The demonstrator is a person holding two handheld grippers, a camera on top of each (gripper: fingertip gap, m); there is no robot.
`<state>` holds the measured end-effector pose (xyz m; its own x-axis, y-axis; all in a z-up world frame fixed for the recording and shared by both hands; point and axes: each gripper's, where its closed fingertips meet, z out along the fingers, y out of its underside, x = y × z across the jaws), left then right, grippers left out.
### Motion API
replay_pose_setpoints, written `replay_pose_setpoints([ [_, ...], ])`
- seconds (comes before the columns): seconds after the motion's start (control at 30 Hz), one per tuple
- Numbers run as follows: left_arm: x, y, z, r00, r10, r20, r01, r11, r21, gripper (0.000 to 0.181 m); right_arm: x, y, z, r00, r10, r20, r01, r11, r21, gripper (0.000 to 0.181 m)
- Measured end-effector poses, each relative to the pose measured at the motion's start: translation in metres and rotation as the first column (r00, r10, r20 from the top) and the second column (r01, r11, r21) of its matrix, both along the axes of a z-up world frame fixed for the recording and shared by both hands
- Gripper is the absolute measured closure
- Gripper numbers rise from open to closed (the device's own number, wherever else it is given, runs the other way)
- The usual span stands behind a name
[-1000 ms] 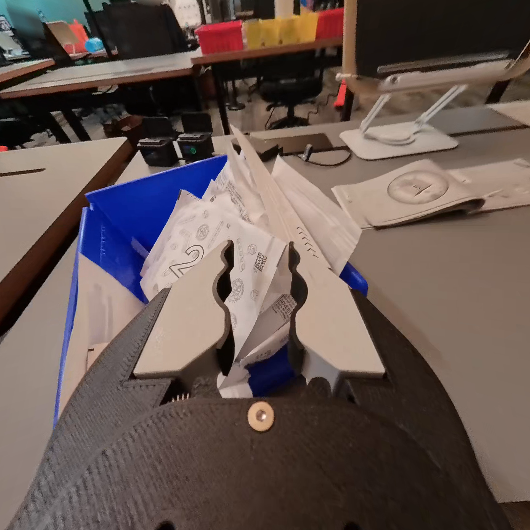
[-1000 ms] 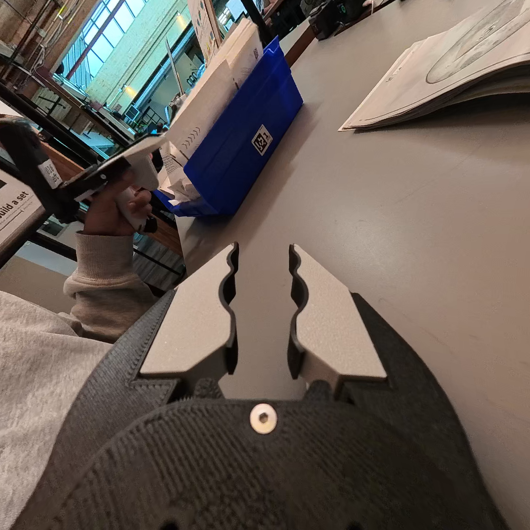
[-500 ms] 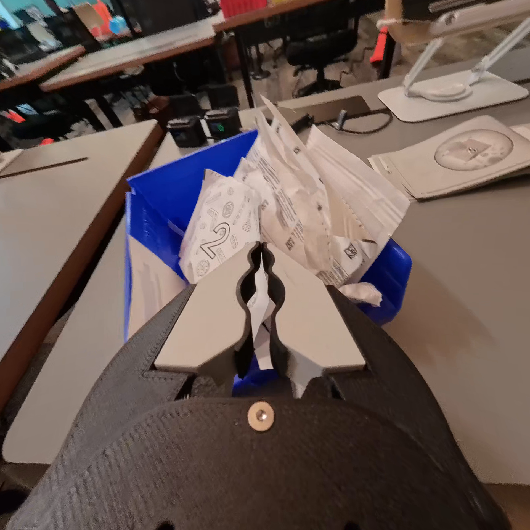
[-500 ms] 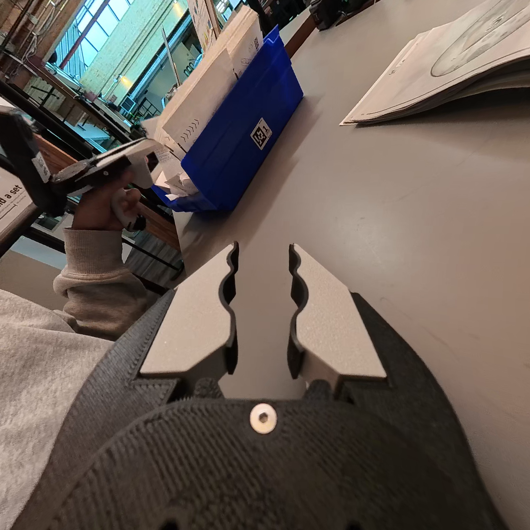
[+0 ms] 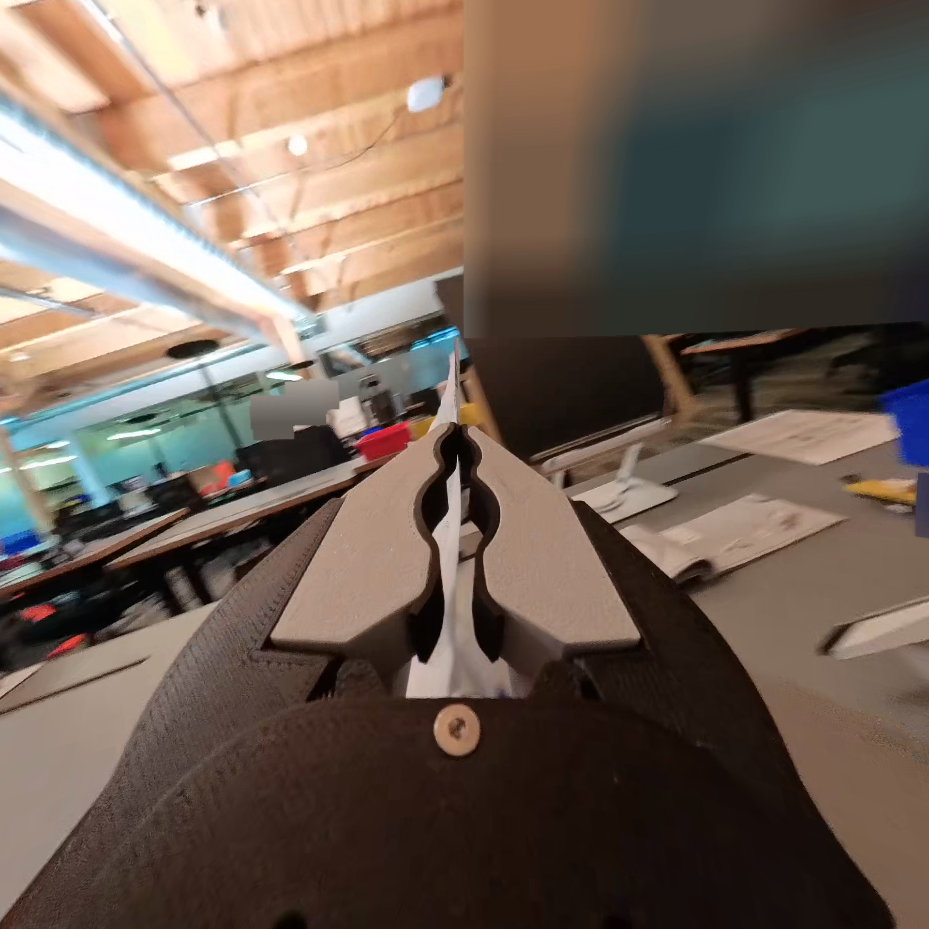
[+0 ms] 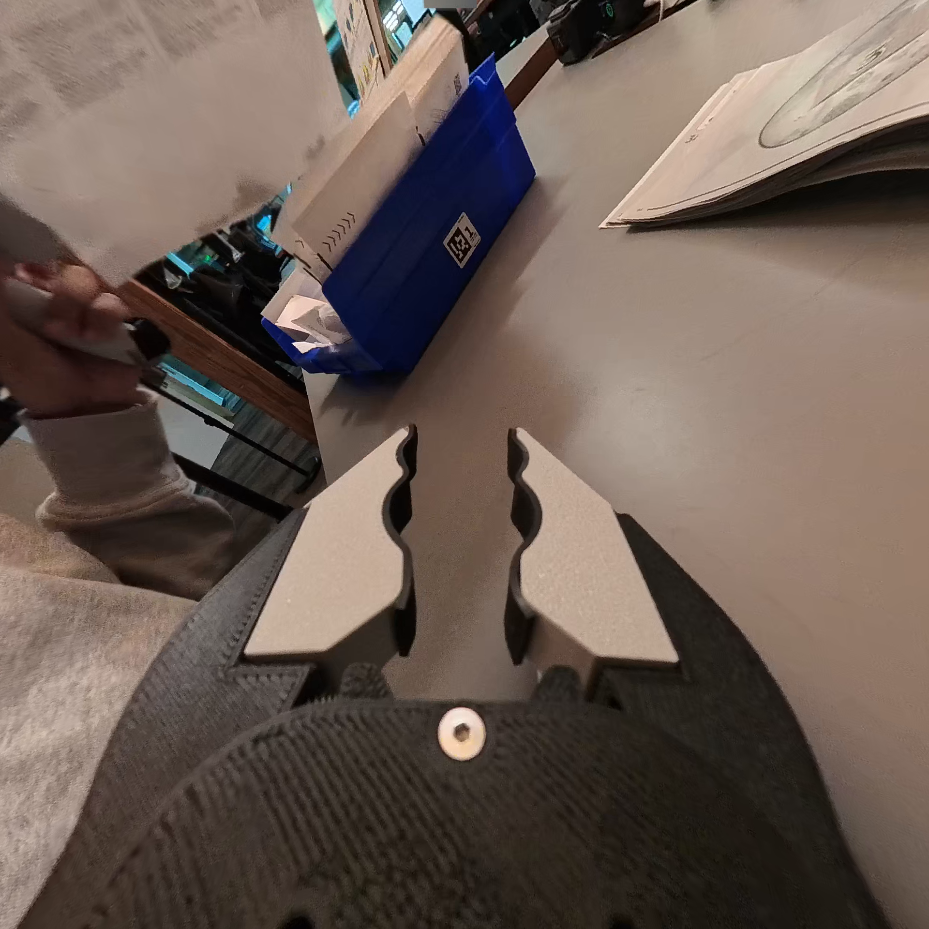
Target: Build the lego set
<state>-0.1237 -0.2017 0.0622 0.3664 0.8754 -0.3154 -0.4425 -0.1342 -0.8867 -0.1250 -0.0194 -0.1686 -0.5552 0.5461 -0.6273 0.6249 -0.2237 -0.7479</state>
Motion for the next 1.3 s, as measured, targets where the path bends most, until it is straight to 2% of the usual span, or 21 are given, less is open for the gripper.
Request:
replay_pose_setpoints([
  [0.13,0.035,0.061,0.009,0.975,-0.215,-0.05,0.213,0.976,-0.038,0.181,0.009,-0.004,0.011,0.996,0.058,-0.06,-0.061,0.997,-0.039,0.134],
  [0.23,0.044,0.109,-0.011,0.908,-0.418,0.005,0.418,0.908,0.036,0.181,0.018,-0.004,0.024,0.987,0.111,-0.113,-0.121,0.989,-0.086,0.125],
  [0.3,0.037,0.142,-0.045,0.87,-0.486,0.085,0.482,0.874,0.058,0.181,0.022,0.004,0.042,0.984,0.135,-0.116,-0.158,0.963,-0.22,0.12],
  [0.43,0.021,0.192,-0.13,0.872,-0.457,0.177,0.477,0.875,-0.089,0.181,0.014,0.058,0.067,0.99,0.06,-0.13,-0.117,0.864,-0.49,0.107],
  [0.53,0.033,0.22,-0.171,0.826,-0.497,0.266,0.54,0.833,-0.122,0.181,0.012,0.09,0.061,0.99,-0.025,-0.141,-0.047,0.873,-0.485,0.1],
  [0.6,0.046,0.235,-0.18,0.785,-0.539,0.306,0.59,0.801,-0.101,0.181,0.016,0.096,0.063,0.983,-0.056,-0.173,-0.03,0.887,-0.46,0.101],
  [0.73,0.057,0.249,-0.181,0.747,-0.573,0.336,0.625,0.778,-0.062,0.181,0.017,0.087,0.05,0.985,-0.072,-0.154,0.008,0.925,-0.381,0.106],
  [0.8,0.062,0.253,-0.183,0.714,-0.594,0.371,0.655,0.753,-0.054,0.181,0.018,0.092,0.051,0.987,-0.081,-0.136,0.018,0.91,-0.414,0.116],
  [0.83,0.064,0.254,-0.185,0.702,-0.598,0.386,0.665,0.745,-0.054,0.181,0.018,0.097,0.053,0.988,-0.087,-0.125,0.02,0.889,-0.458,0.129],
  [0.9,0.063,0.252,-0.186,0.703,-0.591,0.396,0.659,0.75,-0.051,0.181,0.022,0.112,0.063,0.989,-0.085,-0.121,0.0,0.816,-0.578,0.173],
  [0.93,0.061,0.251,-0.186,0.705,-0.586,0.4,0.653,0.756,-0.044,0.181,0.023,0.12,0.066,0.989,-0.088,-0.118,-0.006,0.777,-0.63,0.181],
  [1.0,0.061,0.25,-0.187,0.692,-0.59,0.416,0.658,0.752,-0.027,0.181,0.021,0.127,0.064,0.992,-0.099,-0.079,0.022,0.752,-0.659,0.181],
  [1.1,0.062,0.25,-0.187,0.693,-0.584,0.422,0.653,0.756,-0.027,0.181,0.021,0.119,0.059,0.991,-0.103,-0.082,0.034,0.804,-0.594,0.179],
  [1.2,0.055,0.247,-0.187,0.729,-0.539,0.422,0.607,0.794,-0.032,0.181,0.019,0.113,0.056,0.987,-0.125,-0.1,0.054,0.848,-0.527,0.151],
  [1.3,0.046,0.241,-0.179,0.746,-0.523,0.413,0.569,0.822,0.014,0.181,0.016,0.118,0.056,0.962,-0.216,-0.168,0.125,0.892,-0.434,0.144],
])
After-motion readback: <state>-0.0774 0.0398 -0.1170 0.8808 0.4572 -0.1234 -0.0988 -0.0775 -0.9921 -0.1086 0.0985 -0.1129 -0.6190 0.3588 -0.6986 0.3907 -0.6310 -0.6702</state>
